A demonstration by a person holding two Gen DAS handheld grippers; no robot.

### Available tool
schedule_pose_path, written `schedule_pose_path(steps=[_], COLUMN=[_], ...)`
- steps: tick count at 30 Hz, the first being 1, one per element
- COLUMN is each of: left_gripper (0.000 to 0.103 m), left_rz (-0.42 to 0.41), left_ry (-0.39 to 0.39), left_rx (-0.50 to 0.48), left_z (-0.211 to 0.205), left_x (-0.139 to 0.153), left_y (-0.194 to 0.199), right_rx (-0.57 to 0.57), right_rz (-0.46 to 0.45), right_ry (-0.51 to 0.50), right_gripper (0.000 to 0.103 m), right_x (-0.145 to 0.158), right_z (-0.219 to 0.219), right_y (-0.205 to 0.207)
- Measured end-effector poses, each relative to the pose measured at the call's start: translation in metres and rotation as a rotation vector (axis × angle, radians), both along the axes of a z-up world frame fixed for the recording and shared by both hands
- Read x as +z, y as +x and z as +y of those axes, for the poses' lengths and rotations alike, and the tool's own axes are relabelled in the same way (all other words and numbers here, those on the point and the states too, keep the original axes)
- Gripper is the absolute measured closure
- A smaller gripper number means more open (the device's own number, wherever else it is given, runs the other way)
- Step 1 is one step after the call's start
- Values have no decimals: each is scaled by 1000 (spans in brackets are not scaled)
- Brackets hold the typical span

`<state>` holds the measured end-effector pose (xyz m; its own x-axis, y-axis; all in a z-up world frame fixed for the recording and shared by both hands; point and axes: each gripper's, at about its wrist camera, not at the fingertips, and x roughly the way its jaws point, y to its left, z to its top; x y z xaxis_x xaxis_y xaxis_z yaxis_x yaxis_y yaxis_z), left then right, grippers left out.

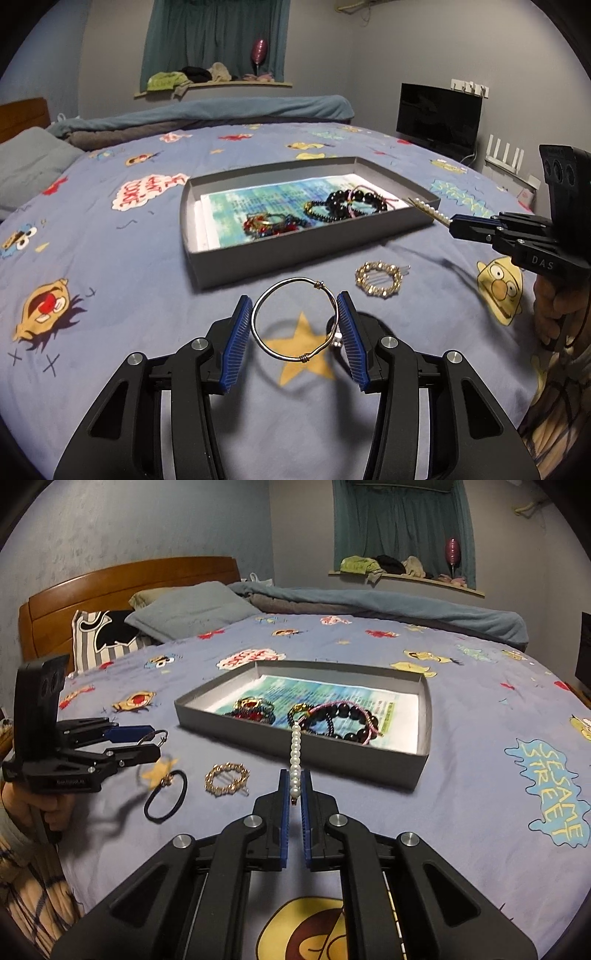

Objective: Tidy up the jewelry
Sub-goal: 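Close the left gripper on the silver hoop while the right gripper grasps the pearl hair clip, then carry the silver hoop and pearl hair clip into the gray box and open both grippers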

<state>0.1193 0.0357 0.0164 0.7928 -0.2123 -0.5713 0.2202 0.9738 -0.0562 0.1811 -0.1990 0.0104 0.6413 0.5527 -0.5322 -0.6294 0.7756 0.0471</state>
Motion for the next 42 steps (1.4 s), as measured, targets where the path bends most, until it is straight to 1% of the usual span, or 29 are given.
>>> schedule_pose_path(steps=[12,24,27,34,39,42], left_gripper=[54,54,54,54,54,54], left_rz=[-60,-109,-118,-116,-108,-87], left_ry=[-14,-42,-37,-51,-52,-57], left_rx=[21,110,129,156,174,181], left_z=[-2,6,3,4,8,10], left_x=[14,24,26,26,25,21], left_y=[13,45,54,75,88,96], right_rx=[-29,-62,-76,-117,-138,-152], right_rz=[0,-19,-24,-32,-45,-31], right_ry=[20,51,63,85,55,55], right_gripper=[97,97,97,97,97,97], right_x=[2,8,11,13,11,8], right_z=[1,9,11,10,13,14], right_y=[11,29,36,55,67,76])
